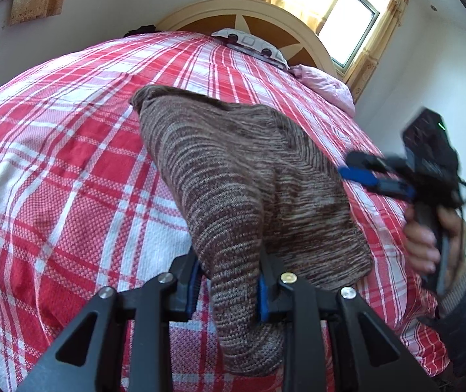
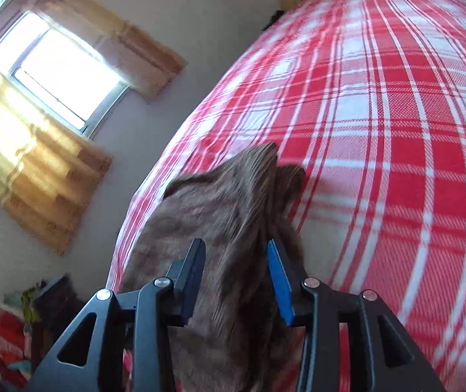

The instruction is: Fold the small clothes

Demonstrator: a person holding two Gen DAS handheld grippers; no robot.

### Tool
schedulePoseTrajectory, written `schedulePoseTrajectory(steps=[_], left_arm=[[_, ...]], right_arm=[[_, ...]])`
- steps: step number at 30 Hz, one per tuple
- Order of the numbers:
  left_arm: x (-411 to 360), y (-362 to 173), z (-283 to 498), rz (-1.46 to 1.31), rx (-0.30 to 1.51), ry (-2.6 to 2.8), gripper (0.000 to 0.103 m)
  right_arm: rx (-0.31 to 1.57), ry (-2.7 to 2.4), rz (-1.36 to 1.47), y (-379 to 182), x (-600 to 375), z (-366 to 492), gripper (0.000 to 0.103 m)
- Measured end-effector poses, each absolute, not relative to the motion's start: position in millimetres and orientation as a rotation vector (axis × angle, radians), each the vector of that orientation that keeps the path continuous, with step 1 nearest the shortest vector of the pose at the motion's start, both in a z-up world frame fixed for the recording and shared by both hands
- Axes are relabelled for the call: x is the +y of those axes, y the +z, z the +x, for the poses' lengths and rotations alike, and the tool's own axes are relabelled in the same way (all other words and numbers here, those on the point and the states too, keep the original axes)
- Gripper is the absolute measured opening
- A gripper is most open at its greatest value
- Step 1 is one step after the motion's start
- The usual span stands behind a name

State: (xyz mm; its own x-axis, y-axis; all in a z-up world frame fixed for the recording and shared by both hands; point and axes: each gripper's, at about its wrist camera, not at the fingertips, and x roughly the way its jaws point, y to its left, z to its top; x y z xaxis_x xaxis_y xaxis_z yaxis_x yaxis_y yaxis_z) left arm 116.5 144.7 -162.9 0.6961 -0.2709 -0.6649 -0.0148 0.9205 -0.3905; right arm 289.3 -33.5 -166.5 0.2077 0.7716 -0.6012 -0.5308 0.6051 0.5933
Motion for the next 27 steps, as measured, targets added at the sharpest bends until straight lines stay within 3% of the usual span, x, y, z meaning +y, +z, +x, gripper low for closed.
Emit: schedulePoseTrajectory(steps=[1, 4, 5, 6, 10, 13, 14, 15, 19, 21, 27], left_arm=[[145, -163, 116, -0.382, 0.792, -0.140, 0.032], [139, -163, 114, -0.339, 0.790, -0.092, 0.044], [134, -163, 114, -0.295, 0.801, -0.055, 0.053], [132, -164, 113, -0.271, 0.809, -0.036, 0.060], [127, -163, 107, -0.233, 0.828, 0.028, 0.065], [133, -127, 102, -0.221, 0.685, 0.104, 0.065], [135, -119, 107, -0.189, 0.660, 0.145, 0.071], [135, -117, 114, -0.160, 0.663, 0.169, 0.078], [145, -150, 147, -0.128, 0.815, 0.220, 0.081], [155, -160, 146, -0.166, 0.784, 0.212, 0.099], [183, -163, 125, -0.378, 0.754, 0.149, 0.099]], right_arm=[[1.007, 0.934, 0.254, -166, -36, 275, 0.059], [0.978, 0.899, 0.084, -173, -35, 233, 0.059], [0.981, 0.852, 0.009, -179, -32, 225, 0.058], [0.996, 0.804, -0.056, -187, -28, 219, 0.045], [0.975, 0.730, -0.076, -197, -31, 210, 0.040], [0.960, 0.696, -0.146, -194, -31, 200, 0.040], [0.959, 0.692, -0.169, -194, -30, 198, 0.040], [0.964, 0.689, -0.171, -194, -30, 198, 0.040], [0.968, 0.685, -0.121, -195, -37, 197, 0.040], [0.957, 0.677, -0.099, -194, -42, 192, 0.040], [0.929, 0.672, -0.011, -191, -53, 181, 0.042]])
